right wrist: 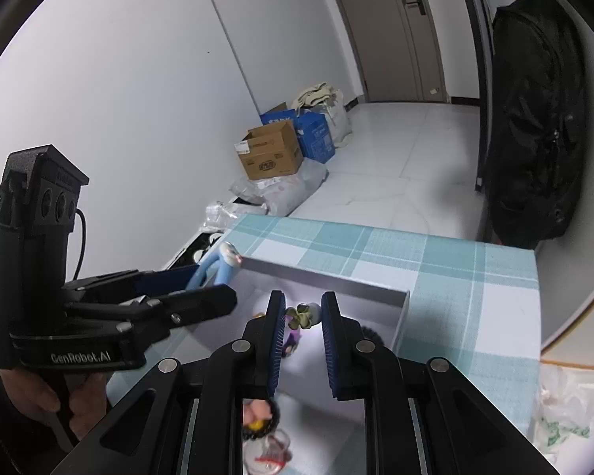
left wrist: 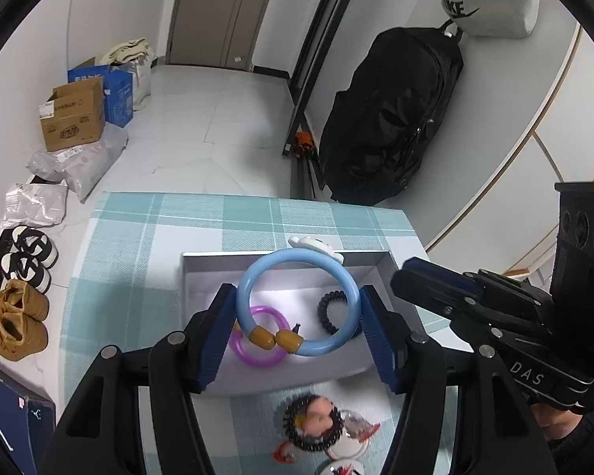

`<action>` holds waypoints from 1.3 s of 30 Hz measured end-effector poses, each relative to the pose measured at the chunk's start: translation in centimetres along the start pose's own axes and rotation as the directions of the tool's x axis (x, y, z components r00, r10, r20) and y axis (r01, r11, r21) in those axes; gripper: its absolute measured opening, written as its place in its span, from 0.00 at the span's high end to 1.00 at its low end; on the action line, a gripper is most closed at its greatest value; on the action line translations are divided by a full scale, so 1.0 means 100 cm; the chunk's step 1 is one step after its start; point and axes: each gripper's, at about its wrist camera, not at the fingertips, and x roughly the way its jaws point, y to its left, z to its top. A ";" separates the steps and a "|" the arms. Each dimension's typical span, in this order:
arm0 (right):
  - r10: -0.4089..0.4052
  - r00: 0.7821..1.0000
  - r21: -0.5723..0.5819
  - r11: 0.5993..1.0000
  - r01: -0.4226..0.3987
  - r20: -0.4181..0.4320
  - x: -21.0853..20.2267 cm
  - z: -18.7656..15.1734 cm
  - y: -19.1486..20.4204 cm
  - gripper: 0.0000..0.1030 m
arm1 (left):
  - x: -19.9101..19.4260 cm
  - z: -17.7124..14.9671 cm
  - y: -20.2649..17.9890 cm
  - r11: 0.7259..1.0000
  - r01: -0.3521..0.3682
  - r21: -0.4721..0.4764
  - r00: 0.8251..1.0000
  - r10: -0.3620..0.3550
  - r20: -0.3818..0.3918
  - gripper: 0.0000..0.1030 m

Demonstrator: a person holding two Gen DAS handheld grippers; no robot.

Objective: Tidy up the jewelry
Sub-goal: 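Lower both held items into the silver box and open both tools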

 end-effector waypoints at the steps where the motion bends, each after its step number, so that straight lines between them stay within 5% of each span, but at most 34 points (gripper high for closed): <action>1: 0.003 1.000 0.004 1.000 -0.003 -0.002 0.004 0.002 -0.002 0.83 | 0.002 0.000 0.000 1.000 0.002 0.001 1.000 -0.002 -0.003 0.44; 25: 0.070 0.994 0.101 0.993 -0.061 -0.084 0.043 -0.003 -0.035 0.83 | 0.036 0.004 0.007 1.000 0.026 -0.002 0.996 -0.026 -0.082 0.44; 32: 0.072 0.995 0.119 0.991 -0.064 -0.064 0.038 -0.003 -0.039 0.81 | 0.035 0.007 0.010 0.996 0.080 -0.040 0.993 -0.083 -0.082 0.44; 39: 0.054 0.998 0.128 0.990 -0.055 0.015 0.017 -0.002 -0.042 0.60 | 0.032 0.005 0.000 0.998 0.065 0.007 0.995 -0.064 -0.082 0.39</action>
